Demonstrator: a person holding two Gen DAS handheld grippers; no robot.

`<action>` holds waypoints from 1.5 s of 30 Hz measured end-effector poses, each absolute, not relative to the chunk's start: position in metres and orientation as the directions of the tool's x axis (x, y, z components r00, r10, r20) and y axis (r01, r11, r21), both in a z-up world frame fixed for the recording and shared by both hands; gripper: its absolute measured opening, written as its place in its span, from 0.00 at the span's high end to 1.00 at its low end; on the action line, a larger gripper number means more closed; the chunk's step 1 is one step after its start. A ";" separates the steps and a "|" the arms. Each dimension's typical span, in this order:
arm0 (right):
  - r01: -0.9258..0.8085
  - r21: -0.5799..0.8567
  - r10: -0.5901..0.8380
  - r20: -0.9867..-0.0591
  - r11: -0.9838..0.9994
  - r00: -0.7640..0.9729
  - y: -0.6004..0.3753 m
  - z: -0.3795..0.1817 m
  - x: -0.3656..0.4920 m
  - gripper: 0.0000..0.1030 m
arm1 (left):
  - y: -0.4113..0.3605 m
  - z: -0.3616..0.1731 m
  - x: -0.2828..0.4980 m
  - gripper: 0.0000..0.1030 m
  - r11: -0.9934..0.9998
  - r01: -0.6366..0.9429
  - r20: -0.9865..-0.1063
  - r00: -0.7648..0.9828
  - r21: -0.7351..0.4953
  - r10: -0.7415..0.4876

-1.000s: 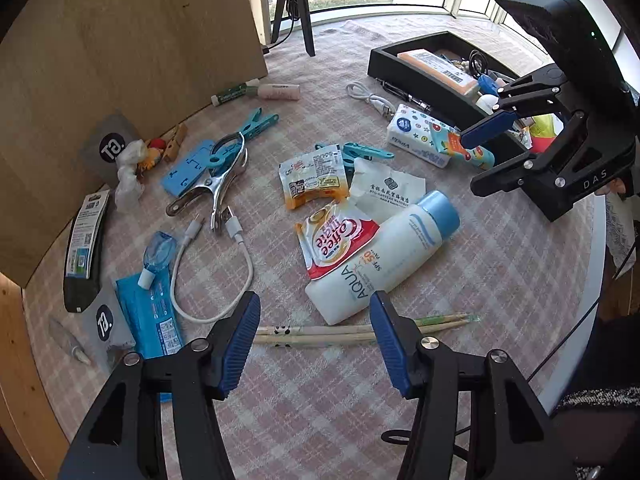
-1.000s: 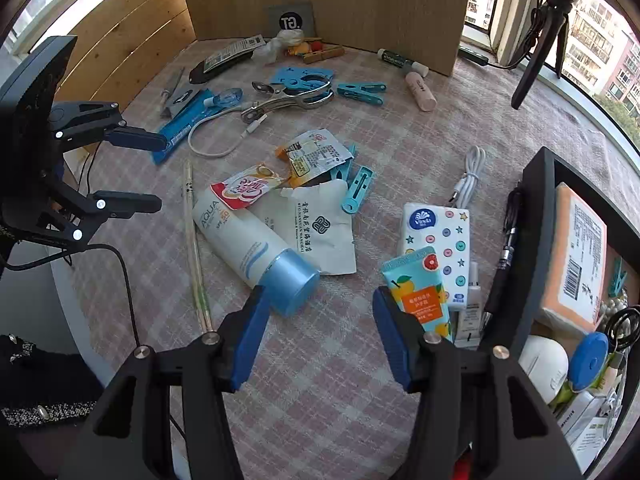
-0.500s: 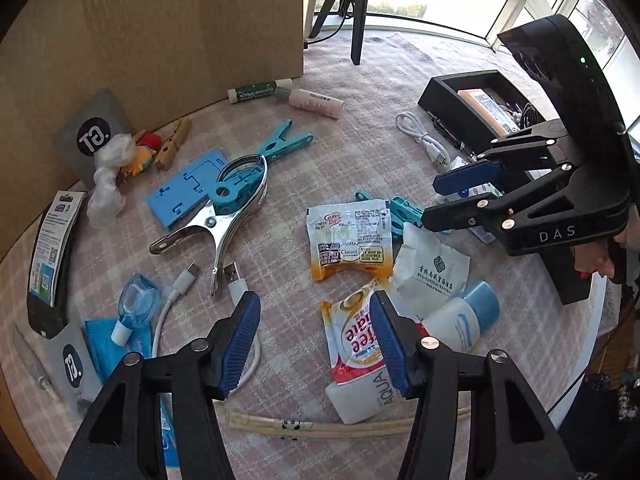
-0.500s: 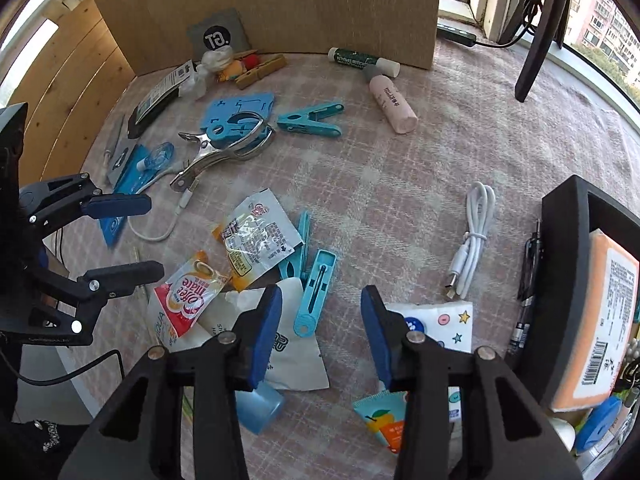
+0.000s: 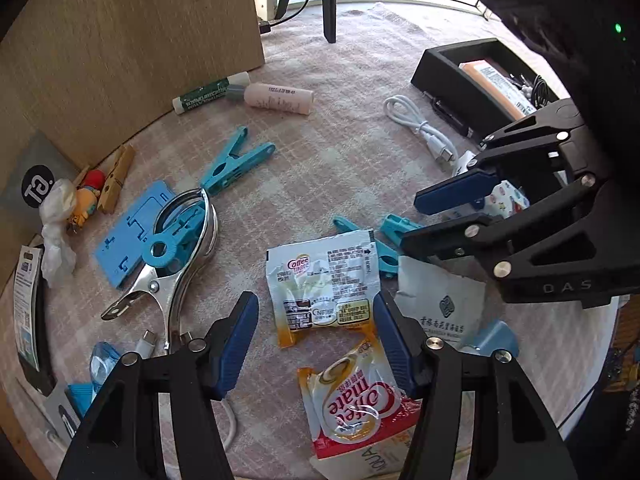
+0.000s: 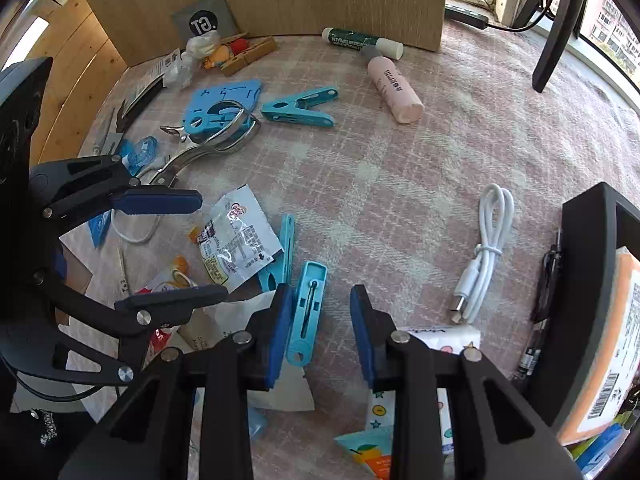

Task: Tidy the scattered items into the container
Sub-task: 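Grasp the Coffee-mate sachet with the left tool while the right tool grasps another blue clothespin, then carry the sachet and clothespin into the black tray and release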

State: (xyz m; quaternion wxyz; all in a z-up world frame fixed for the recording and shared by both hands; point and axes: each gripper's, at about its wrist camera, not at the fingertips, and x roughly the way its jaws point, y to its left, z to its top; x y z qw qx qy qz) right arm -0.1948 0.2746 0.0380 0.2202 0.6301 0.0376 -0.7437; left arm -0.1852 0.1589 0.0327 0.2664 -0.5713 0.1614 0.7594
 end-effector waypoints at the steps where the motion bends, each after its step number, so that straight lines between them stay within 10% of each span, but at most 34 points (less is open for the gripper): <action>1: 0.380 0.219 -0.277 -0.955 -0.899 -0.107 0.274 0.038 -0.194 0.71 | 0.159 0.029 -0.186 0.44 -0.811 -0.584 -0.959 -0.201 -0.045 0.198; 30: 0.311 0.296 -0.372 -0.902 -0.903 -0.221 0.306 0.082 -0.191 0.88 | 0.138 0.084 -0.188 0.62 -0.848 -0.514 -0.906 -0.286 -0.132 0.314; 45: 0.041 0.240 -0.231 -0.851 -0.970 -0.472 0.461 0.158 -0.159 0.88 | 0.268 0.143 -0.169 0.62 -0.735 -0.648 -0.812 -0.311 -0.199 0.494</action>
